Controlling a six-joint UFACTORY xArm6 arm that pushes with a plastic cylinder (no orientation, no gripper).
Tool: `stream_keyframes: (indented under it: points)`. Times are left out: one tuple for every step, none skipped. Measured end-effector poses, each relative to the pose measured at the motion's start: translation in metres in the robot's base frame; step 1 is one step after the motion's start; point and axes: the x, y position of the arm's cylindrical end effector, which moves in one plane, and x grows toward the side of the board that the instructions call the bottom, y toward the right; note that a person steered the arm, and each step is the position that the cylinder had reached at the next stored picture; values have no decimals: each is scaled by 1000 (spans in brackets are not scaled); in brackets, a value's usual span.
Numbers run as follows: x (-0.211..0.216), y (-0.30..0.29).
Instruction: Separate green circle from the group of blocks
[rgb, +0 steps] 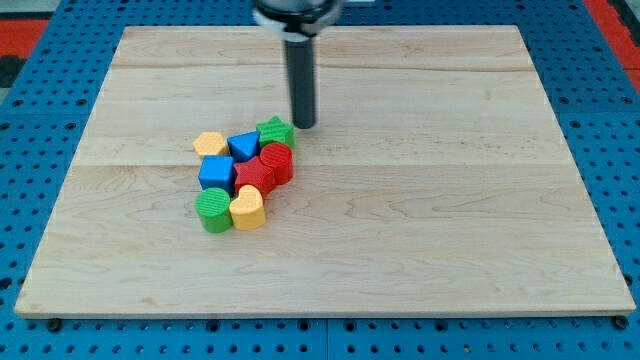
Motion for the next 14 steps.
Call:
stream_keyframes:
  points:
    - [-5,-16]
    - [-14,-91]
    - [12,-127]
    - [61,-167]
    - [96,-192]
    - [114,-201]
    - [115,-196]
    - [115,-171]
    - [115,-151]
    - [115,-141]
    - [119,-128]
    - [130,-104]
    - [137,-78]
    - [147,-100]
